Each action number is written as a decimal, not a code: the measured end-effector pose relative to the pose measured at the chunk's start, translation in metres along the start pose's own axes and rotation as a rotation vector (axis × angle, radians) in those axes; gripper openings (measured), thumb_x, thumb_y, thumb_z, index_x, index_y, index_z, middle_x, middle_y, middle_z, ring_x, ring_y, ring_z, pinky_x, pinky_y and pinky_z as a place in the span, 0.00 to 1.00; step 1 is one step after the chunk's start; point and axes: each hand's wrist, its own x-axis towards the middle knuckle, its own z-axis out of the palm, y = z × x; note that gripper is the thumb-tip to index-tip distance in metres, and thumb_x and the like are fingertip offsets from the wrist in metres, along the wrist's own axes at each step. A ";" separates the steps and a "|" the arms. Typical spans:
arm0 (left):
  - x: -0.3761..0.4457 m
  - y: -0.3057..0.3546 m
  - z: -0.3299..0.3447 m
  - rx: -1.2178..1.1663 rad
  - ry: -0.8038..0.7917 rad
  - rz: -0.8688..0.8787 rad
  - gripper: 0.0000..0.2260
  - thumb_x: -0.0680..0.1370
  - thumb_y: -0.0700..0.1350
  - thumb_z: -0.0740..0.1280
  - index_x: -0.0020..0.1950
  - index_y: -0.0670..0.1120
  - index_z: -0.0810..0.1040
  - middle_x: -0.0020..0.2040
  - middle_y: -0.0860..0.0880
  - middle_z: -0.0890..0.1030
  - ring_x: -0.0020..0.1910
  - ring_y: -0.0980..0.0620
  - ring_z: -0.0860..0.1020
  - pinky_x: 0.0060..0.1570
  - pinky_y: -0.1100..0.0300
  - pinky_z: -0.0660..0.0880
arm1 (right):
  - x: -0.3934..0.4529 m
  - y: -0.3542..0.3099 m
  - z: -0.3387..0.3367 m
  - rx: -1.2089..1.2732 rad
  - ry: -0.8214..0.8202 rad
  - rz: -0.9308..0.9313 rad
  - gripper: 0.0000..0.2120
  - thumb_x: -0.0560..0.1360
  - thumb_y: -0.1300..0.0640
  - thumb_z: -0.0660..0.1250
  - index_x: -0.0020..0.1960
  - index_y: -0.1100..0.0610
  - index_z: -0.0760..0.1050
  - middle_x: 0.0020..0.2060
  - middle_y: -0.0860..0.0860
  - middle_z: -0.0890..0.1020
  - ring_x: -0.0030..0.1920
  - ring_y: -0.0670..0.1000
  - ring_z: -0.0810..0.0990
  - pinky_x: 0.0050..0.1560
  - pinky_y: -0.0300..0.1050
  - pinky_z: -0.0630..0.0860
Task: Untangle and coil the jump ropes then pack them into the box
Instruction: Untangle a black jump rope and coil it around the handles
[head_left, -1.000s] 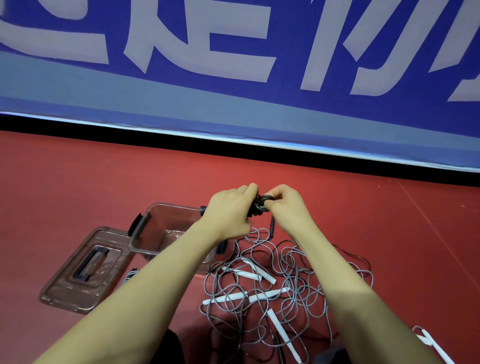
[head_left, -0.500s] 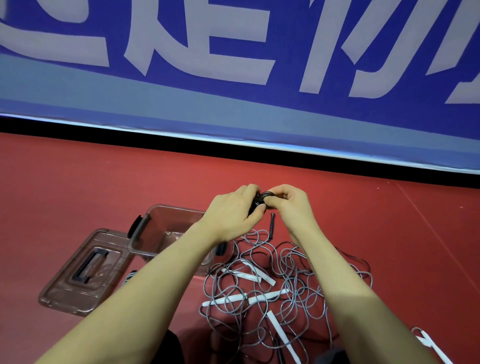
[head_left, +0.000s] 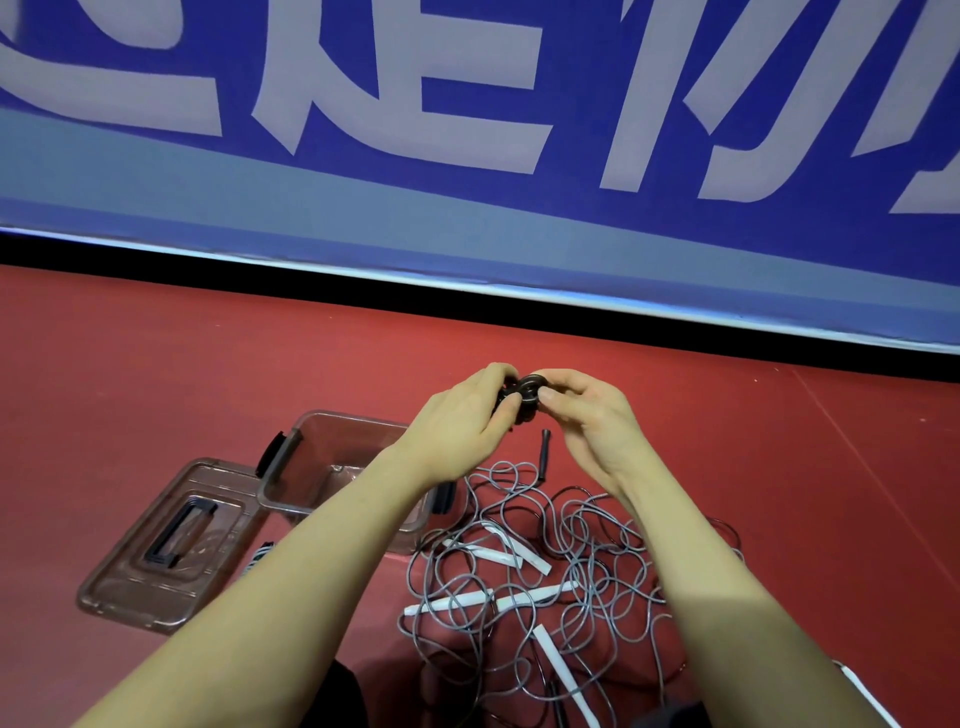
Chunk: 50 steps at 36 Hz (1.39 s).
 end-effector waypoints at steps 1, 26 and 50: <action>0.000 0.000 0.000 -0.007 0.003 -0.002 0.13 0.82 0.50 0.53 0.63 0.47 0.67 0.52 0.51 0.79 0.47 0.49 0.78 0.48 0.51 0.73 | -0.001 0.000 0.001 -0.001 0.003 -0.010 0.10 0.73 0.75 0.61 0.47 0.65 0.77 0.41 0.57 0.80 0.46 0.52 0.78 0.54 0.41 0.75; 0.003 0.007 0.008 -0.259 -0.010 -0.170 0.20 0.81 0.53 0.57 0.71 0.49 0.64 0.62 0.48 0.76 0.57 0.49 0.76 0.58 0.48 0.72 | -0.001 0.004 0.005 -0.323 0.174 -0.174 0.10 0.73 0.71 0.65 0.47 0.58 0.77 0.44 0.52 0.81 0.41 0.41 0.79 0.45 0.33 0.74; 0.008 0.011 0.003 -0.218 0.063 -0.234 0.16 0.77 0.63 0.57 0.58 0.55 0.69 0.43 0.55 0.81 0.43 0.51 0.79 0.51 0.49 0.75 | -0.001 0.001 0.015 -0.317 0.254 -0.266 0.13 0.73 0.69 0.67 0.44 0.52 0.80 0.49 0.59 0.81 0.44 0.43 0.81 0.51 0.37 0.76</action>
